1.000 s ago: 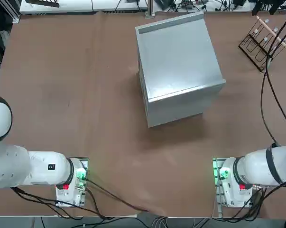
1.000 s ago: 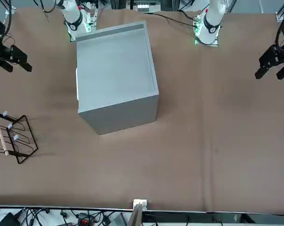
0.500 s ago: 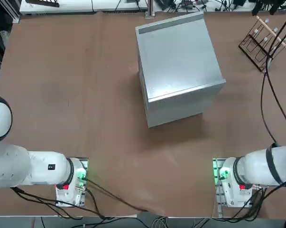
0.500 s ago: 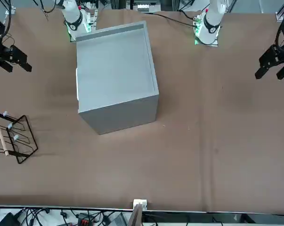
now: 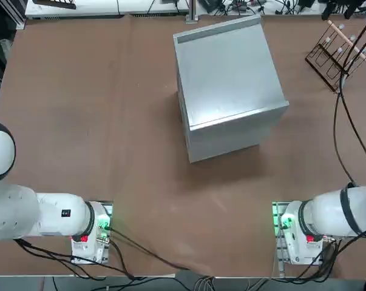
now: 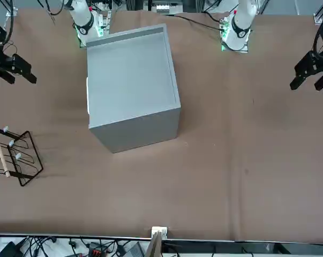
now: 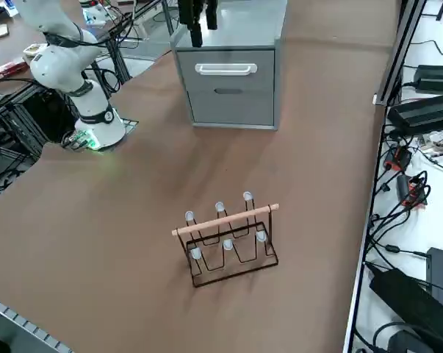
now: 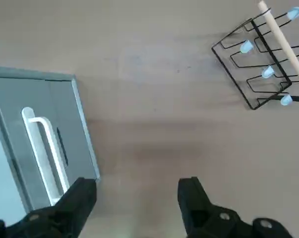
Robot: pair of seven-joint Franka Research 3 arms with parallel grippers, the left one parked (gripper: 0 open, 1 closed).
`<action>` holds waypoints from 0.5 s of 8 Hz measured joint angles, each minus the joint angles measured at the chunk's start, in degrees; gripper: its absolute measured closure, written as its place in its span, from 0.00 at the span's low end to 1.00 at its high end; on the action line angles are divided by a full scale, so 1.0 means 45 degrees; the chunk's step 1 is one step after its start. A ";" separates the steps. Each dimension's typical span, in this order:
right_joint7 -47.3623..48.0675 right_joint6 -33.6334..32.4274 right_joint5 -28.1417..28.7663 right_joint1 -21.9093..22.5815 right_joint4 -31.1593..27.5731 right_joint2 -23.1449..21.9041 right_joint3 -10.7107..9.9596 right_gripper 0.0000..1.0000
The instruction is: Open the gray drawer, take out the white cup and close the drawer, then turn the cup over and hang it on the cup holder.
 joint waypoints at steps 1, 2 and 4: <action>0.0000 0.0045 0.0388 -0.0051 0.0000 0.0078 -0.0010 0.00; 0.0000 0.0090 0.1070 -0.0071 -0.0002 0.0191 -0.0026 0.00; 0.0017 0.0427 0.1599 -0.0206 -0.0089 0.0377 -0.0045 0.00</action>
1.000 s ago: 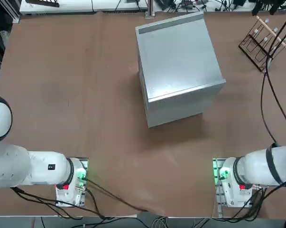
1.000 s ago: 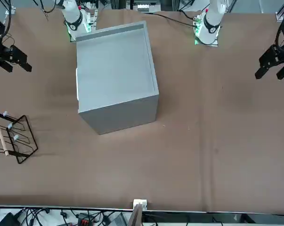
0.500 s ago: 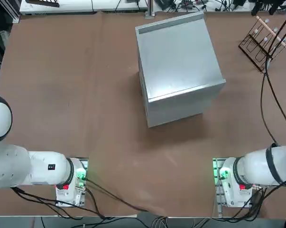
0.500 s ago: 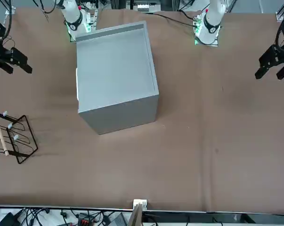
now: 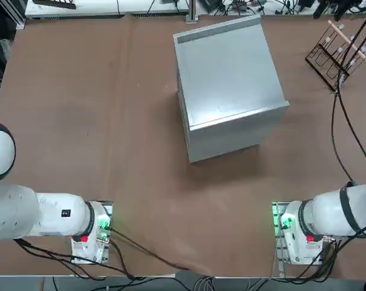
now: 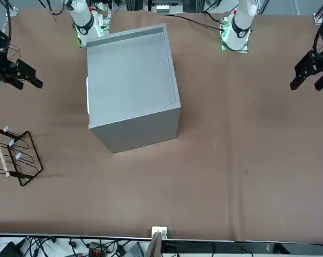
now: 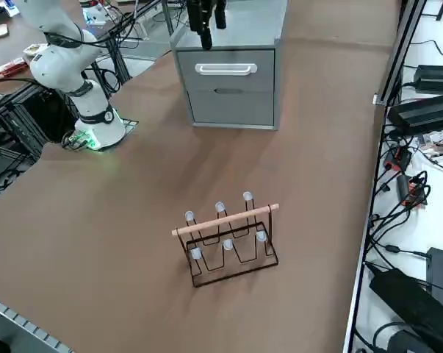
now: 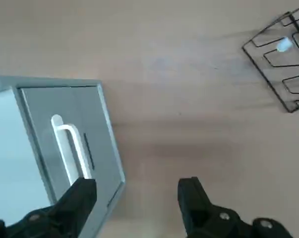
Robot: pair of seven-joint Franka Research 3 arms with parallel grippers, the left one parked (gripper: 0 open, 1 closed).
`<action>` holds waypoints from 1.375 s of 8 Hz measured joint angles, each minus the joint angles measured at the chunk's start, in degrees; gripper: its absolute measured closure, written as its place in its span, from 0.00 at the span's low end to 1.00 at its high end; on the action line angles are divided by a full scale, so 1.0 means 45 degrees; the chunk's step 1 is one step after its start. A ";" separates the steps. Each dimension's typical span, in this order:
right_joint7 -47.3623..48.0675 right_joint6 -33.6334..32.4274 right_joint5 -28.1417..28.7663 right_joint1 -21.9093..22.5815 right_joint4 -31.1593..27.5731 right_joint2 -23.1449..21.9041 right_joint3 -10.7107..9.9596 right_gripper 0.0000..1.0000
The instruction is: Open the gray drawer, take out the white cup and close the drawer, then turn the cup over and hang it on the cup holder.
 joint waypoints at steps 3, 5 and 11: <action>0.0000 0.1727 0.0072 -0.0017 -0.1172 0.0071 0.0083 0.00; 0.0000 0.2750 0.0169 0.0032 -0.2267 0.0039 0.0202 0.00; -0.0702 0.4674 0.1096 0.1143 -0.6655 -0.2304 0.0303 0.00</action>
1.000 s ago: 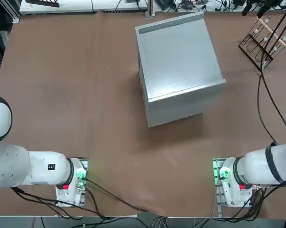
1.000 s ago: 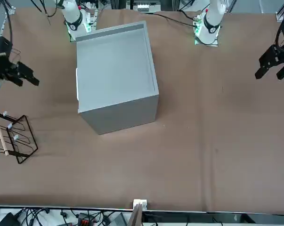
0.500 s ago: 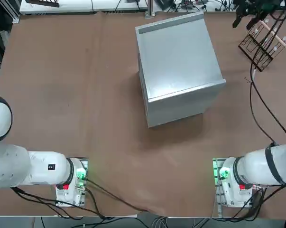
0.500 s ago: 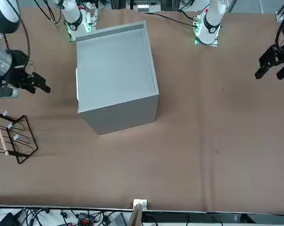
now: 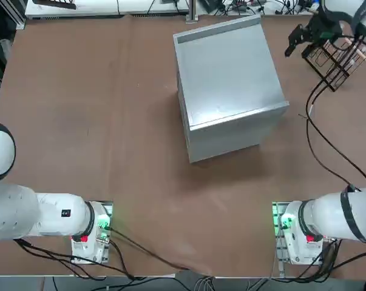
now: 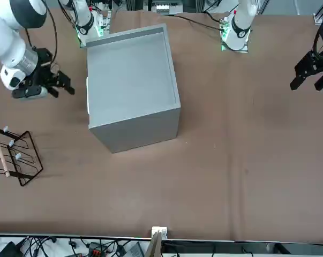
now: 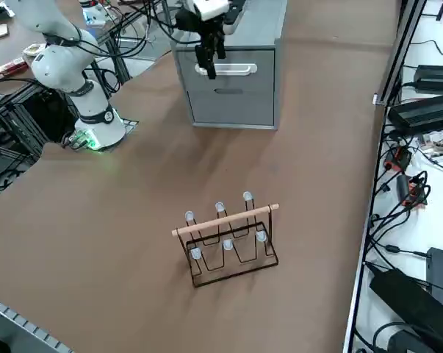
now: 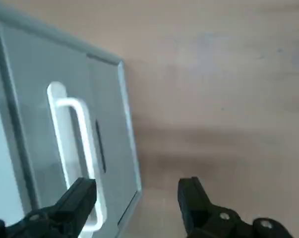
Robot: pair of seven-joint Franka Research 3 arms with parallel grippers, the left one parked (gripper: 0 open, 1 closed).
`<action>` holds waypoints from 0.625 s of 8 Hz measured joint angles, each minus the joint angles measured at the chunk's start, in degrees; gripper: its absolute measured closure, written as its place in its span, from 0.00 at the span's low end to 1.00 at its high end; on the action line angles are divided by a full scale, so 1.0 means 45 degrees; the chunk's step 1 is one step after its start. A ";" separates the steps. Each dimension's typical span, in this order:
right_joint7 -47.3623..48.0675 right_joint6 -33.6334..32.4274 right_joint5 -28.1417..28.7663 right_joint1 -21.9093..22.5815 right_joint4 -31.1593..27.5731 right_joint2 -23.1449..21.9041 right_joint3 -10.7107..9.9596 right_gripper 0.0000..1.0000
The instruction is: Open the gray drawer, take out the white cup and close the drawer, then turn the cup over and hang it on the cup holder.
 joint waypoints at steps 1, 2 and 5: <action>-0.0409 -0.0007 0.0414 -0.0004 -0.0338 -0.0155 -0.0064 0.00; -0.0845 -0.0008 0.0818 -0.0008 -0.0611 -0.0186 -0.0117 0.00; -0.3032 0.0002 0.2280 -0.0038 -0.1049 -0.0157 -0.0326 0.00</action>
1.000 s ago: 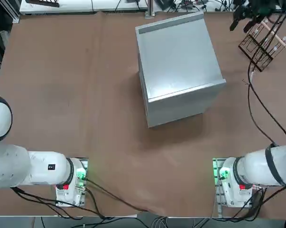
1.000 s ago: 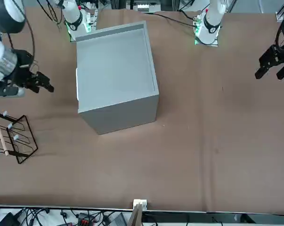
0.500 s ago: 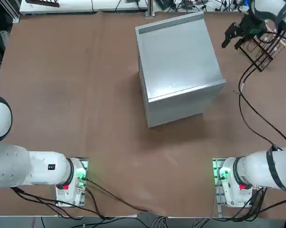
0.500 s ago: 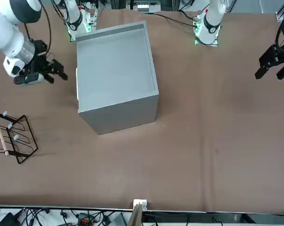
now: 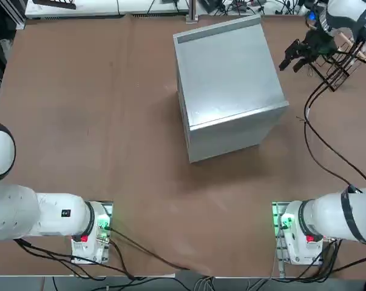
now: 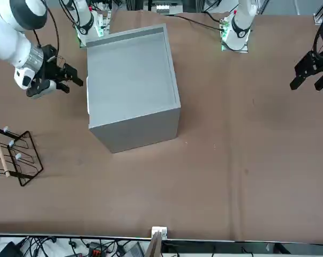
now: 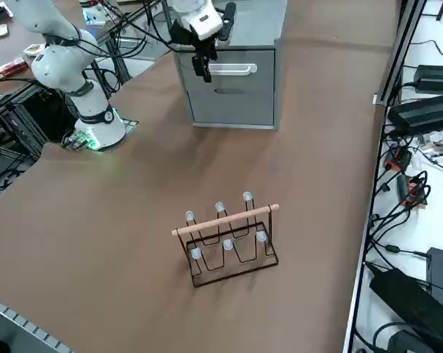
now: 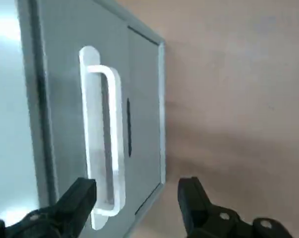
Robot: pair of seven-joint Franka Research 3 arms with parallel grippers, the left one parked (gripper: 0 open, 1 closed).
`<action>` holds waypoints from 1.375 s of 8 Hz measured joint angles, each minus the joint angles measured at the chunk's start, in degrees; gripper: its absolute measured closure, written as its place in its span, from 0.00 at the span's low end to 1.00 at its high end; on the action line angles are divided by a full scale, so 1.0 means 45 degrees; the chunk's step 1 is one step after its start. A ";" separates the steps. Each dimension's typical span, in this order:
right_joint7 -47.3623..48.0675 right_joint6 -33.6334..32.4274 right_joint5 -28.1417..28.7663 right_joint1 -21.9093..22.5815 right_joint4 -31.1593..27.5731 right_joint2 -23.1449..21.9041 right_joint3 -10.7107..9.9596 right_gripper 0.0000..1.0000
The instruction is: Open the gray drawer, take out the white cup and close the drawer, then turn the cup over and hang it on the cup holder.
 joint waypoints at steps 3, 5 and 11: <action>-0.0731 0.0318 0.0366 -0.0021 -0.0101 0.0397 -0.0221 0.00; -0.0759 0.0872 0.0390 0.0013 -0.0107 0.0931 -0.0191 0.00; -0.0838 0.1312 0.1393 0.0127 -0.0057 0.1523 -0.0061 0.00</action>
